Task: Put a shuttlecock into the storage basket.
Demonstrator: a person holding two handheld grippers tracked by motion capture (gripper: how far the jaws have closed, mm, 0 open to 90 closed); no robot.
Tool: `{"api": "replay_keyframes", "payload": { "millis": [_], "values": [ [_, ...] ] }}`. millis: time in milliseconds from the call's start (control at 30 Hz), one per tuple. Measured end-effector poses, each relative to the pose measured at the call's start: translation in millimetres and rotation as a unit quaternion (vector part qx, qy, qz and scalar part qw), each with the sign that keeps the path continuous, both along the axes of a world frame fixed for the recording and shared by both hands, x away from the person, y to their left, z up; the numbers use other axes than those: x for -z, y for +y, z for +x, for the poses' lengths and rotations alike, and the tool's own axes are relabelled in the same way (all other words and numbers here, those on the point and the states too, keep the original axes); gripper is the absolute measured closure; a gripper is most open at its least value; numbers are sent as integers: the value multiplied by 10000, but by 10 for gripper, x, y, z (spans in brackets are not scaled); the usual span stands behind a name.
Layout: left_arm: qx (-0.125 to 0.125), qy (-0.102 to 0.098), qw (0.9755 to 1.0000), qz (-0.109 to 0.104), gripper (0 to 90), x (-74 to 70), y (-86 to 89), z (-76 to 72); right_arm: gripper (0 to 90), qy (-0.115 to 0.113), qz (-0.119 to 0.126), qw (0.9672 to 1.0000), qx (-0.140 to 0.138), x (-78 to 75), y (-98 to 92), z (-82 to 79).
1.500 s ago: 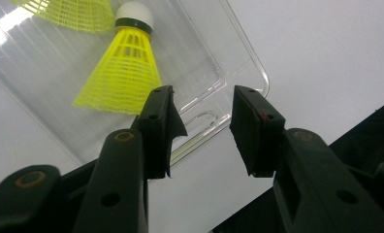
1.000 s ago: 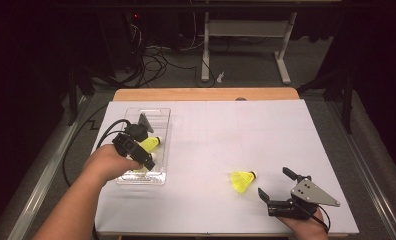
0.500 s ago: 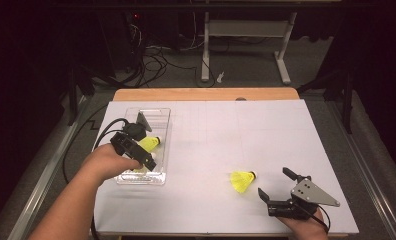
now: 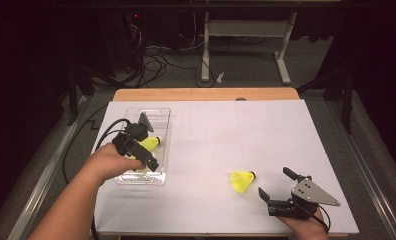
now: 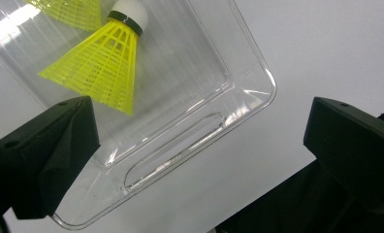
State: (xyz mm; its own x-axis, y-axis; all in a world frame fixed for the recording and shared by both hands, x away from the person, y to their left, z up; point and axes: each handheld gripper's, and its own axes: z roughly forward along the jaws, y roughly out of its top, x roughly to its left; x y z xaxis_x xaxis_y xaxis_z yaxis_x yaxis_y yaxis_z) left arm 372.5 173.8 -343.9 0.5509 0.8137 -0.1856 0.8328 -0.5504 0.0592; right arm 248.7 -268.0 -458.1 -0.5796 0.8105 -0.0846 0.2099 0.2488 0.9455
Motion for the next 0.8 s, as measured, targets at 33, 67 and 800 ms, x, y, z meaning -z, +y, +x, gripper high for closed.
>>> {"api": "replay_keyframes", "payload": {
  "millis": [33,67,800],
  "values": [
    [19,5,10000,8,7,-6,-13,-1,7,4,4,10000,-13,1,-2,5],
    [47,-11,10000,10,7,-17,-27,-3,7,6,14,10000,-6,2,-3,9],
    [627,-113,9979,-102,7,-70,-447,-145,7,20,-14,10000,-21,9,-15,36]
  ]
}}
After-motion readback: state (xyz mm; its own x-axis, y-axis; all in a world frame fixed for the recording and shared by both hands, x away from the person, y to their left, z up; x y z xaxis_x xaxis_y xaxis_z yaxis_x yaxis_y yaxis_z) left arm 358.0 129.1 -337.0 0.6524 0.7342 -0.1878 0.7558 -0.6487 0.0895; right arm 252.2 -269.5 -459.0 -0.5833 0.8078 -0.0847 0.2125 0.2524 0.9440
